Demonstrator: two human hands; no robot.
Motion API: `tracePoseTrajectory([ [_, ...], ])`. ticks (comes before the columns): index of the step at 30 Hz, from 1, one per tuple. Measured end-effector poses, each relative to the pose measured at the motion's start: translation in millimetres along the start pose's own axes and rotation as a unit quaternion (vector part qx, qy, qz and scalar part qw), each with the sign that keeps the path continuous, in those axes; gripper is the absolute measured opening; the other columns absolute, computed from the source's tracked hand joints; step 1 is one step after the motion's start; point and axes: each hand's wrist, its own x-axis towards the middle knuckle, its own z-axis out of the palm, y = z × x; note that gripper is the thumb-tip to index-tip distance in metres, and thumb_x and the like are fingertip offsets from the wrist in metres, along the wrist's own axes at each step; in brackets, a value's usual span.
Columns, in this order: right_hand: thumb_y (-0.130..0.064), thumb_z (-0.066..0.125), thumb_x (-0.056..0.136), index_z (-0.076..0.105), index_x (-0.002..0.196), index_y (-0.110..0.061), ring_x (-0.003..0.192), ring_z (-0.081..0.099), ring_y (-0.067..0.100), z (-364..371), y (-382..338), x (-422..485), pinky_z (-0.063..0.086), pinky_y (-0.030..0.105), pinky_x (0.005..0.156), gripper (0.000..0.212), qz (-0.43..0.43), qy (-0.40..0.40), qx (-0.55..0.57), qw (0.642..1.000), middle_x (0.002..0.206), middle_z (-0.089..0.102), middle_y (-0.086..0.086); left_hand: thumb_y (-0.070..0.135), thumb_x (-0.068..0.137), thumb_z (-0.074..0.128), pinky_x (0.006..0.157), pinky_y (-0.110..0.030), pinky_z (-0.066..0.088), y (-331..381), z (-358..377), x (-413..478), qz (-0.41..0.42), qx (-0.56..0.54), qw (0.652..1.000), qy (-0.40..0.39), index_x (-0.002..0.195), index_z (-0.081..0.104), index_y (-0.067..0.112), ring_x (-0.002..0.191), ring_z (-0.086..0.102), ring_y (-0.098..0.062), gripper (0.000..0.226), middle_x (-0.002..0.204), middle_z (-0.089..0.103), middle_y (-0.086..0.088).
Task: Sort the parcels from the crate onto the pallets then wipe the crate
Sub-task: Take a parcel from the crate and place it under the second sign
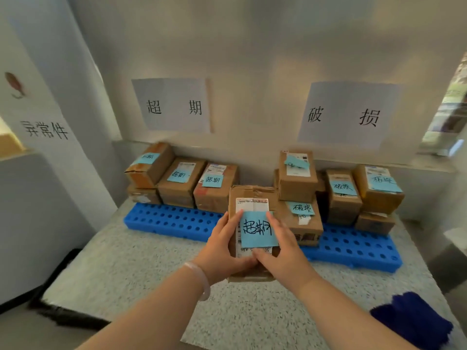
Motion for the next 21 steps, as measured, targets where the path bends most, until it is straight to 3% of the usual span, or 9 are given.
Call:
tracePoseTrajectory([
  [3,-0.025,0.071,0.089,0.016,0.154,-0.041,0.132,0.028,0.003,21.6,-5.3,-0.1,0.038,0.029,0.11,0.087,0.001,-0.038,0.004,0.999,0.149,0.019,-0.016,0.045,0.072,0.084,0.118,-0.041,0.031,-17.6,-8.3,-15.9,-0.026,-0.003,1.0,0.017,0.13,0.006,0.07,0.147,0.015,-0.013,0.1,0.159,0.001,0.017],
  [8,-0.027,0.072,0.088,0.014,0.154,-0.04,0.137,0.029,0.007,52.1,-18.0,11.6,0.034,0.036,0.116,0.089,0.009,-0.076,-0.011,0.997,0.152,0.021,-0.011,0.041,0.074,0.084,0.12,-0.039,0.027,-47.4,-29.0,-26.0,-0.04,-0.009,0.999,0.032,0.131,0.007,0.067,0.148,0.014,-0.013,0.099,0.16,0.003,0.014],
  [17,-0.024,0.073,0.088,0.017,0.155,-0.036,0.137,0.033,0.01,128.6,-49.4,62.6,0.036,0.032,0.114,0.088,0.046,-0.088,-0.023,0.995,0.151,0.025,-0.007,0.041,0.074,0.084,0.122,-0.035,0.021,-112.6,-97.7,-7.2,-0.058,-0.018,0.998,0.022,0.143,0.01,0.054,0.149,0.01,-0.012,0.103,0.161,0.008,0.007],
  [19,-0.024,0.074,0.087,0.018,0.154,-0.038,0.135,0.035,0.011,151.3,-57.2,77.4,0.039,0.035,0.112,0.088,0.055,-0.097,-0.035,0.993,0.149,0.028,-0.007,0.037,0.076,0.084,0.117,-0.02,0.018,-130.4,-114.4,-7.4,-0.062,-0.024,0.997,0.027,0.15,0.013,0.045,0.143,0.014,-0.004,0.103,0.158,0.011,0.011],
  [21,-0.02,0.074,0.085,0.02,0.153,-0.039,0.129,0.04,0.011,172.6,-63.8,93.1,0.043,0.033,0.107,0.089,0.069,-0.105,-0.039,0.991,0.142,0.032,-0.007,0.032,0.079,0.082,0.099,0.002,0.014,-148.8,-128.0,-5.6,-0.065,-0.031,0.997,0.03,0.153,0.013,0.038,0.13,0.013,0.007,0.101,0.149,0.013,0.016],
])
